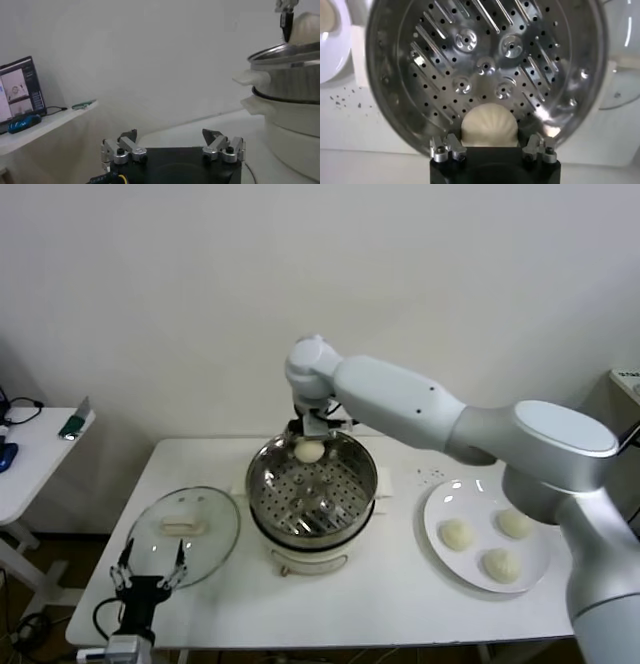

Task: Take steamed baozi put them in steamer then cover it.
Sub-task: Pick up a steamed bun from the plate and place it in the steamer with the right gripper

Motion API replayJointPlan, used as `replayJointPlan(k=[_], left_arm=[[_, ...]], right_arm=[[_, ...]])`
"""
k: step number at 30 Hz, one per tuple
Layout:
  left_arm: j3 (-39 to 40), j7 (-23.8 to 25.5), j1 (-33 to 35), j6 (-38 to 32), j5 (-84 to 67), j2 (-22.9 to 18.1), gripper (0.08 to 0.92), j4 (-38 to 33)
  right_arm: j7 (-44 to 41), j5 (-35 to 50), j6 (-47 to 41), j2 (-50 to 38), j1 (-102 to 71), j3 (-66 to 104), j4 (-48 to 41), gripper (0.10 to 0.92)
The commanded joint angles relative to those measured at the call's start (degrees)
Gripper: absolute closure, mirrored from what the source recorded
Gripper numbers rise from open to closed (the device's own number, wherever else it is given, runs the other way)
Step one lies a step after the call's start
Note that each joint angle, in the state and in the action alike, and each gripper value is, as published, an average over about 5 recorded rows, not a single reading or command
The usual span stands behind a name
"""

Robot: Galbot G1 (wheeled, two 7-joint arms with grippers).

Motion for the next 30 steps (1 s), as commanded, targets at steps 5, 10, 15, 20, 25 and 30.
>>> replayJointPlan(k=[5,10,15,20,25,30], left_arm=[[0.23,0.01,-0.08,-0.01,0.18,-0.20,0.177,0.20],[0.21,-0.02,-0.07,0.10,0.22,-0.28,0.177,0.29],[-0.01,-0.15,0.34,0.42,-0.15,-0.71,0.177,-0.29],[-0.31,-0.20,0.69,0.12,-0.20,-0.81,0.177,-0.12],[-0.34,-0.21,1.24,-0.16,-0.15,-0.91,0.177,-0.04],[-0.26,-0.41,1.62,-0.45,-0.12,-1.07,0.177,-0.29]], right_arm=[[0.81,-5.11,1.12,3.17,-3.59,0.24,-4.20,0.304],[1.13,-5.42,-0.17,3.00,-3.73,-0.19,-4.14,0.255],[0.68,-4.31,-0.85,2.15,-3.68,-0.45,-2.37,0.206],[-0.06,-2.51,-0.98,0.88,-2.38,0.48,-0.08,0.203],[-1.75,3.66,-2.48,-2.32,0.32,0.80,3.65,0.203],[-3.40,13.65,-7.44,-8.36,4.56,-2.72,8.78,0.203]])
